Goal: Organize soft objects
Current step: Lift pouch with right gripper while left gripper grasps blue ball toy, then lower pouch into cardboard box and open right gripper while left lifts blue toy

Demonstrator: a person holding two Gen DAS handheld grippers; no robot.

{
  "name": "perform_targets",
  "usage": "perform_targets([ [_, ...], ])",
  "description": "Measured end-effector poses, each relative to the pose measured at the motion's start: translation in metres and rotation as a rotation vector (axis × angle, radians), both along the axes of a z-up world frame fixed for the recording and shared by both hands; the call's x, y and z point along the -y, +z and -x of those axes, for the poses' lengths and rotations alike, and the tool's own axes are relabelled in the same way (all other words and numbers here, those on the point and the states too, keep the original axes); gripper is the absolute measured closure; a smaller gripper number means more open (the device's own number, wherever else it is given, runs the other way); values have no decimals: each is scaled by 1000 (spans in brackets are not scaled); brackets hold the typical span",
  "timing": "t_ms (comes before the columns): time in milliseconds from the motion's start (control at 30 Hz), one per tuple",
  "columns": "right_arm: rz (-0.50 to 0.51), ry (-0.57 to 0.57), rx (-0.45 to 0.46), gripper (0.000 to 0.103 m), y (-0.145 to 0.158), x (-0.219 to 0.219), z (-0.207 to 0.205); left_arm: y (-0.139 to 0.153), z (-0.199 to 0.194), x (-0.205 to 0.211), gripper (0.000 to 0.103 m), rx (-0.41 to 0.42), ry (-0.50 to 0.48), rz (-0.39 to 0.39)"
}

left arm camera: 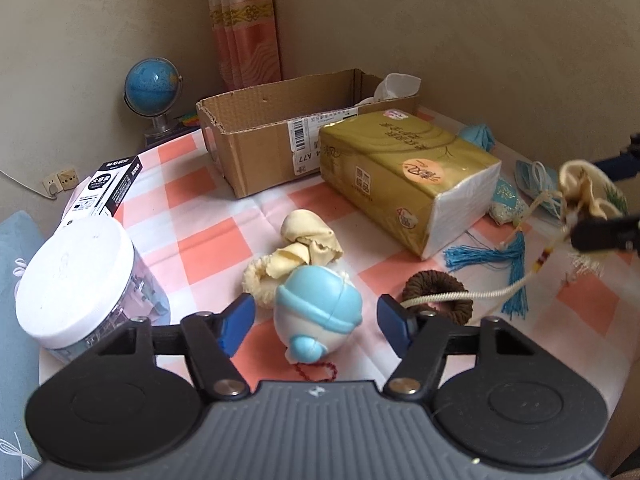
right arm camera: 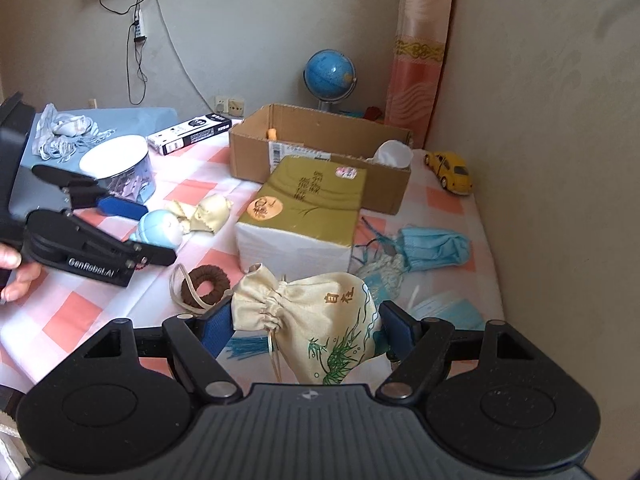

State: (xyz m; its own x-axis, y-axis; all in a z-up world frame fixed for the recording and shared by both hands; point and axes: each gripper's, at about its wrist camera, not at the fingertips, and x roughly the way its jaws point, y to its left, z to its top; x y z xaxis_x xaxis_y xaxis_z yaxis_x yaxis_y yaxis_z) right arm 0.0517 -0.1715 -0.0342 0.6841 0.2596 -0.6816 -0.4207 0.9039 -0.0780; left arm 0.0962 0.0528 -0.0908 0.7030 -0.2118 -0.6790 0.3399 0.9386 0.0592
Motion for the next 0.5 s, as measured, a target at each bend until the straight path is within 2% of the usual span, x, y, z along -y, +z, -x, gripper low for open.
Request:
perform_targets([
  [33, -2, 3, -5, 23, -1, -1, 0, 0, -1, 0, 53, -5, -2, 1],
  [67, -3, 5, -8, 23, -2, -1, 0, -1, -2, -1, 56, -14, -5, 6],
  [233, -6, 11, -18, 23, -4, -2, -3, 2, -4, -5, 58, -33, -5, 31],
  [500, -15, 28, 0, 23, 11, -1, -5, 27, 7, -14, 58, -49, -40, 44],
])
